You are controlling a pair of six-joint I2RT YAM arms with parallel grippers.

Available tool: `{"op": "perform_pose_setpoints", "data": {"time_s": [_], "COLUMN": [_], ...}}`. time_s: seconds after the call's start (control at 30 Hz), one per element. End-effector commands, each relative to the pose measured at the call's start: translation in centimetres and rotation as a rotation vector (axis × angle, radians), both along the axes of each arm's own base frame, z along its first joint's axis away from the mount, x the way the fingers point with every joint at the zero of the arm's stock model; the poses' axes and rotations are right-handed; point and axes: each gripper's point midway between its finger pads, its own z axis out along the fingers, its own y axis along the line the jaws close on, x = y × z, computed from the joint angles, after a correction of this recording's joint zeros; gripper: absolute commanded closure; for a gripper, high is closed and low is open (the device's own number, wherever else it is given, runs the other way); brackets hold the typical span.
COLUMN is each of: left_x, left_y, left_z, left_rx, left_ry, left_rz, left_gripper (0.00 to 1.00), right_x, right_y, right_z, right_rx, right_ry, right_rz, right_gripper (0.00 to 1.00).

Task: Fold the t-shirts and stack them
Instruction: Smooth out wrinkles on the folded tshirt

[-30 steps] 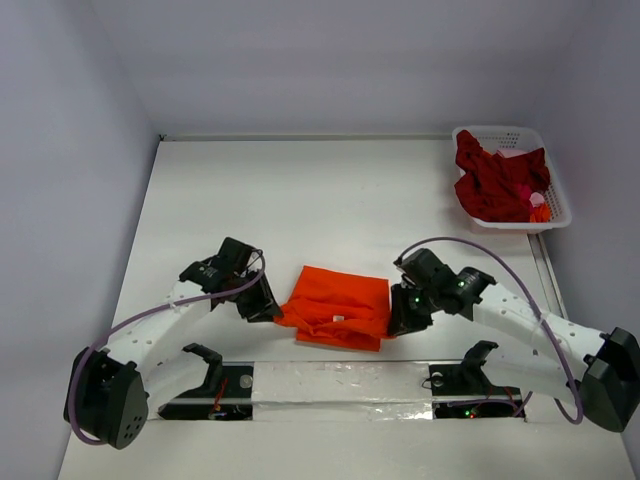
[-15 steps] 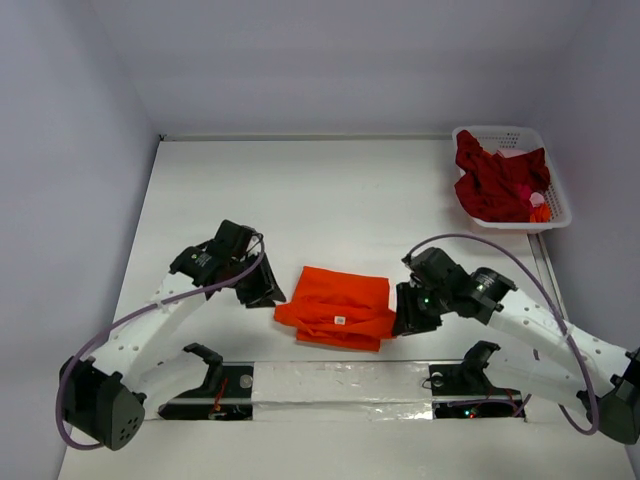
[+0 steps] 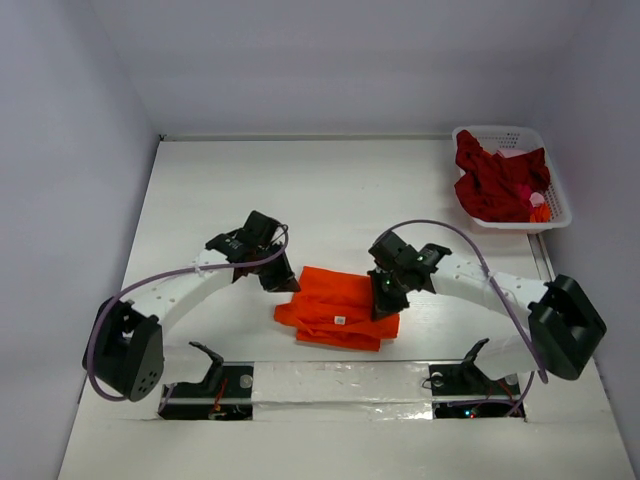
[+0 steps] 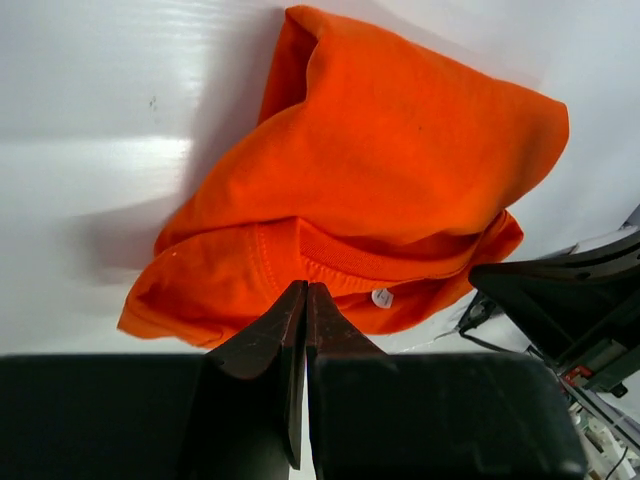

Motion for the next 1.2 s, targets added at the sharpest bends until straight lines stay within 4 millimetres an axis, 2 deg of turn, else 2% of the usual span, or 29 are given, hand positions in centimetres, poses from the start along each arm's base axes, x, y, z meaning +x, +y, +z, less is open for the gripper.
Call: {"op": "perform_pose_setpoints", "data": {"time_s": [0.0,0.07,0.13,0.33,0.6,0.73,0.87,0.97,1.07,1.17], "left_x": [2.6,3.3,3.7,4.1,3.2,2.5,1.3,0.8,0.9,1.7], "left_y": [-1.7,-2.5,-2.8,-4.3,-5.9,-5.7,-5.0,-4.5,-4.6,-5.3], "left_z": [2.2,3.1,2.8,2.4,-1.2,-2.6,-3.8,-5.0,-6.5,-6.8], "left_rx": [-0.050,-0.068,-0.063,-0.075,-0.045,-0.001,0.047,0.069,0.084,0.074], "left_ry": [-0.103,-0.129,-0.121,-0.123,-0.037,0.003,0.023,0.042,0.071,0.063], "left_rz": [0.002,-0.004,-0.002,-0.032,-0.104,-0.130,-0.163,-0.167,-0.169,-0.169], "left_gripper": [1.00,1.00,1.00,1.00,1.00,1.00,1.00,1.00,1.00,1.00], "right_x": [2.9,3.5,3.6,4.4,5.4,5.7,4.9,4.5,4.9,5.6], "right_y": [3.3,3.8,4.1,4.6,5.7,5.6,5.0,4.8,5.3,6.0], "right_z": [2.5,2.5,2.1,2.8,0.8,-0.9,-3.5,-4.6,-4.9,-4.9], "right_rx": [0.116,0.115,0.113,0.122,0.098,0.061,0.032,0.031,0.036,0.042], "right_ry": [-0.114,-0.120,-0.109,-0.134,-0.108,-0.092,-0.052,-0.028,-0.031,-0.037], "right_rz": [0.020,0.020,0.023,0.023,0.023,0.015,0.004,-0.011,-0.014,-0.014], "right_gripper": [1.00,1.00,1.00,1.00,1.00,1.00,1.00,1.00,1.00,1.00]}}
